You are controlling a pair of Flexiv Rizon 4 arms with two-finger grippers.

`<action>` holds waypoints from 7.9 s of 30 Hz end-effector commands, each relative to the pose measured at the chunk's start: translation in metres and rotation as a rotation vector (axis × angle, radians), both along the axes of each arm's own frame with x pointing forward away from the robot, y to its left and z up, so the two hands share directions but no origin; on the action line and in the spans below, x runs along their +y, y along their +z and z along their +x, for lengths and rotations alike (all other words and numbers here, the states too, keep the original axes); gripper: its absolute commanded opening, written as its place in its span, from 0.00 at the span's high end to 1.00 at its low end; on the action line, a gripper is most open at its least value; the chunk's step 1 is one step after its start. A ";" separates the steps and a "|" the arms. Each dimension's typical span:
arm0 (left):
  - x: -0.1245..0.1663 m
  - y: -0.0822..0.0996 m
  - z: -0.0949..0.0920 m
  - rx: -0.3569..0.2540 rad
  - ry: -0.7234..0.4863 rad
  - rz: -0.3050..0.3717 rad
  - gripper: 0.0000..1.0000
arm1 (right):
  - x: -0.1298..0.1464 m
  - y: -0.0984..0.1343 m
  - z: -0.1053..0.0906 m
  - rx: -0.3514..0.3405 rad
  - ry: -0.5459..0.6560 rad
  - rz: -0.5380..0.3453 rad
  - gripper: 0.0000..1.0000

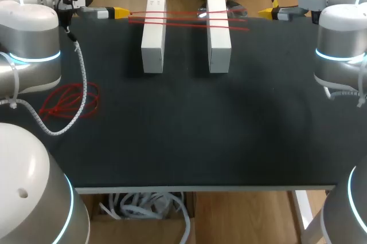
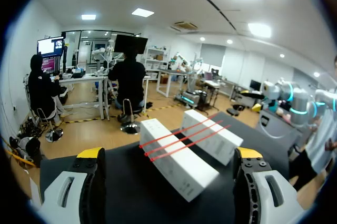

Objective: Grab the tape and strap the tape.

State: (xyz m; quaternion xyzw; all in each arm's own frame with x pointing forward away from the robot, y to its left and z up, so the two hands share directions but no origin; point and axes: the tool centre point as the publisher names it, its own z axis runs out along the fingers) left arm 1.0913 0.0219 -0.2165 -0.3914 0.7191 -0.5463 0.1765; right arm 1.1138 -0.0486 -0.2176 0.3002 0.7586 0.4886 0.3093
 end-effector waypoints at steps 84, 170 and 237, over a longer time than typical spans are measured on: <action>-0.019 -0.080 0.047 -0.270 -0.674 -0.060 0.67 | -0.001 0.000 0.000 0.002 0.002 0.000 0.00; -0.036 -0.105 0.067 -0.265 -0.712 -0.107 0.78 | -0.001 0.000 0.000 0.002 0.002 0.000 0.00; -0.054 -0.017 -0.006 -0.292 -0.656 -0.226 1.00 | -0.001 0.000 0.000 0.002 0.002 0.000 0.00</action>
